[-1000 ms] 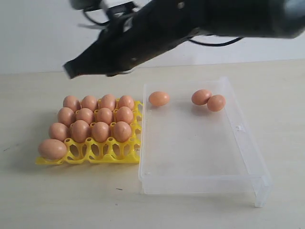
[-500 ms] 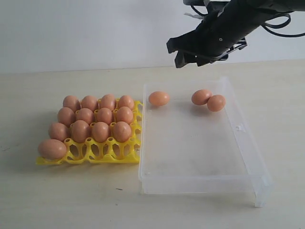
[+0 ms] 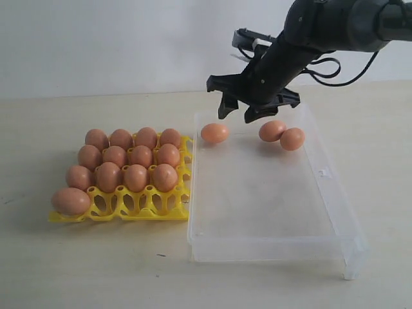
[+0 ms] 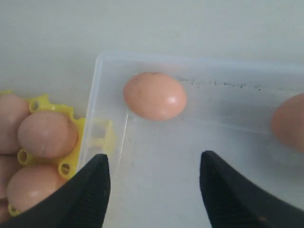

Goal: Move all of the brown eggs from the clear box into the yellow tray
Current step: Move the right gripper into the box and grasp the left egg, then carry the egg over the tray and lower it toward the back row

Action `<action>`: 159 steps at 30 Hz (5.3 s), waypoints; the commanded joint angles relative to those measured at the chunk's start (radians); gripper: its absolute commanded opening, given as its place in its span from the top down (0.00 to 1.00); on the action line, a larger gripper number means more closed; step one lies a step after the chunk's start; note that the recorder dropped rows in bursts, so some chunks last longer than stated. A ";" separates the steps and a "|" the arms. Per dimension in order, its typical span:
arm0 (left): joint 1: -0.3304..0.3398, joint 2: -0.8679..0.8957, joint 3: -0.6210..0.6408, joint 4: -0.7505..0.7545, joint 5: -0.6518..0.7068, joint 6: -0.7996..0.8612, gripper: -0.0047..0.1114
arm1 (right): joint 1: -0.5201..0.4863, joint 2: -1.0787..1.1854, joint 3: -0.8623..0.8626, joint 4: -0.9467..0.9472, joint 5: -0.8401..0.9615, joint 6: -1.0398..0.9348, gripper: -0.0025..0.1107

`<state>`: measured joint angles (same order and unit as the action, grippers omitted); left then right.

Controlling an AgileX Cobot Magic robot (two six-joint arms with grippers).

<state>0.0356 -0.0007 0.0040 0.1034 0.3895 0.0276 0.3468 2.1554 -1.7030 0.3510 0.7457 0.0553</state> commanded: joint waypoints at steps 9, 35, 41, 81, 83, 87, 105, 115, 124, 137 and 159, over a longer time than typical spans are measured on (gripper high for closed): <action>-0.006 0.001 -0.004 -0.002 -0.009 -0.005 0.96 | 0.003 0.129 -0.099 0.121 -0.068 0.040 0.49; -0.006 0.001 -0.004 -0.002 -0.009 -0.005 0.96 | 0.003 0.233 -0.122 0.224 -0.227 0.077 0.49; -0.006 0.001 -0.004 -0.002 -0.009 -0.005 0.96 | 0.003 0.233 -0.122 0.282 -0.215 0.037 0.49; -0.006 0.001 -0.004 -0.002 -0.009 -0.005 0.96 | 0.079 -0.055 0.023 0.397 -0.272 -0.478 0.98; -0.006 0.001 -0.004 -0.002 -0.009 -0.005 0.96 | 0.110 -0.108 0.112 0.468 -0.314 -0.578 0.98; -0.006 0.001 -0.004 -0.002 -0.009 -0.005 0.96 | 0.180 -0.197 0.297 0.720 -0.462 -0.867 0.98; -0.006 0.001 -0.004 -0.002 -0.009 -0.005 0.96 | 0.385 -0.264 0.465 1.393 -0.512 -1.840 0.98; -0.006 0.001 -0.004 -0.002 -0.009 -0.005 0.96 | 0.385 -0.278 0.453 1.095 -0.605 -1.414 0.98; -0.006 0.001 -0.004 -0.002 -0.009 -0.005 0.96 | 0.433 -0.287 0.442 -0.351 -0.820 0.051 0.98; -0.006 0.001 -0.004 -0.002 -0.009 -0.005 0.96 | 0.445 -0.257 0.442 -0.483 -0.875 0.181 0.98; -0.006 0.001 -0.004 -0.002 -0.009 -0.005 0.96 | 0.490 -0.045 0.462 -0.528 -1.254 0.235 0.98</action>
<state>0.0356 -0.0007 0.0040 0.1034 0.3895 0.0276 0.8293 2.1110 -1.2522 -0.1557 -0.4328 0.3051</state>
